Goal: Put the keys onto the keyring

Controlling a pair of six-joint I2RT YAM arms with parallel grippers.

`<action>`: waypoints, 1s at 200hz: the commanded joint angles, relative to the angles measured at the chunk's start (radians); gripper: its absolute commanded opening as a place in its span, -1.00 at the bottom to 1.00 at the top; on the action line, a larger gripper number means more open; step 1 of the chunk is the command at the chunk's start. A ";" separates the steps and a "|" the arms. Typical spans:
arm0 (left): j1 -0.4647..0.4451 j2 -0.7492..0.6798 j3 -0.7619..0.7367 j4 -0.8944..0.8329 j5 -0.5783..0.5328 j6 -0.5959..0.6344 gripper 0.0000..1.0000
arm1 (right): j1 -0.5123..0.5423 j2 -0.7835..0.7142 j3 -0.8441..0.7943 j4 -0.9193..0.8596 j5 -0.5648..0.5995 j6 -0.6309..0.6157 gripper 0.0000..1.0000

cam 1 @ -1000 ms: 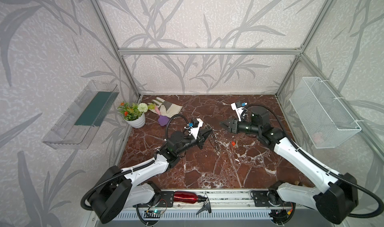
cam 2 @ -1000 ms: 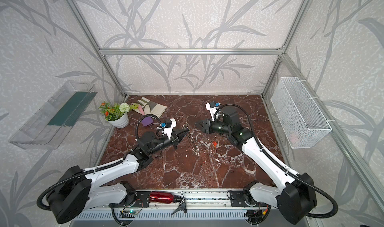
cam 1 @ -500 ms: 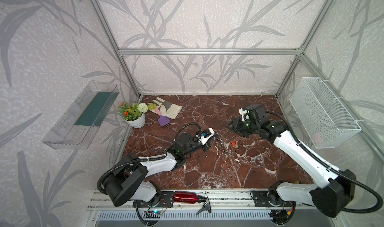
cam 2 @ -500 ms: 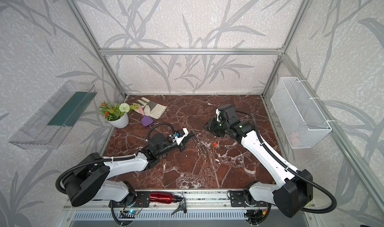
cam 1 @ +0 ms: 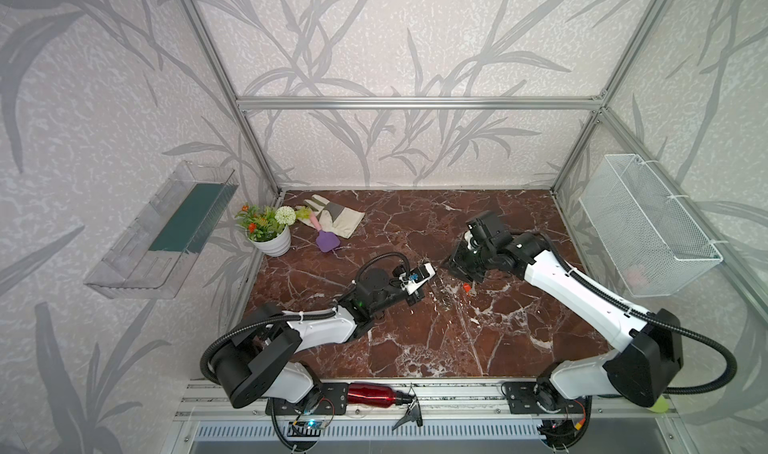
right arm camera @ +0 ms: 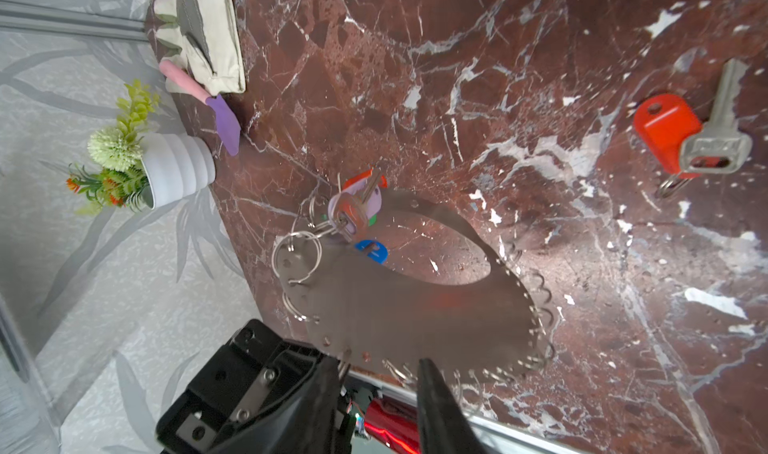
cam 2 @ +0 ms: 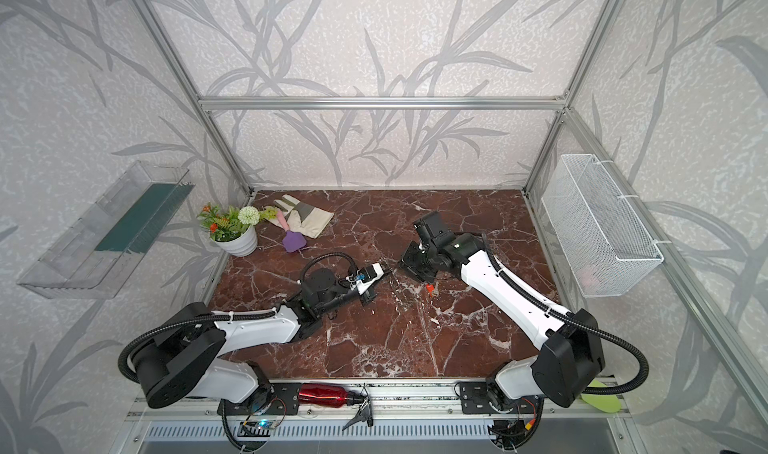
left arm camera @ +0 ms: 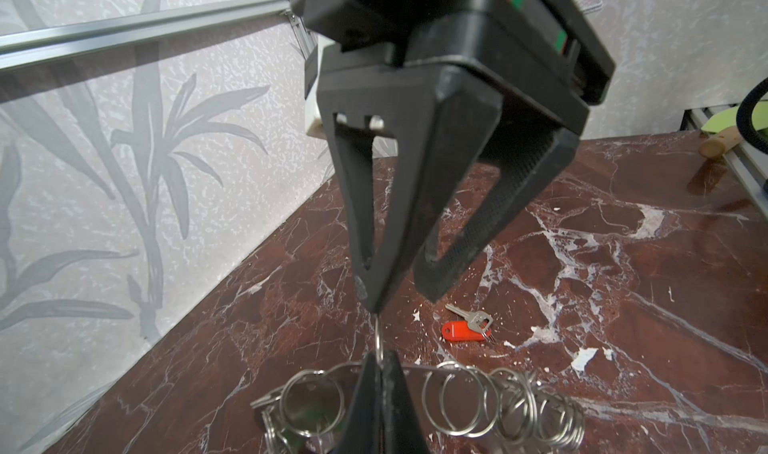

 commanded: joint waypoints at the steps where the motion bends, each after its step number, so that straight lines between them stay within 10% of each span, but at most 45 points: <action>1: -0.011 -0.003 0.029 0.047 -0.009 0.047 -1.00 | 0.008 0.012 0.032 -0.001 -0.013 0.027 -0.39; 200: -0.049 0.031 0.025 0.074 -0.078 0.057 -1.00 | 0.022 0.020 0.008 0.029 0.003 0.085 -0.61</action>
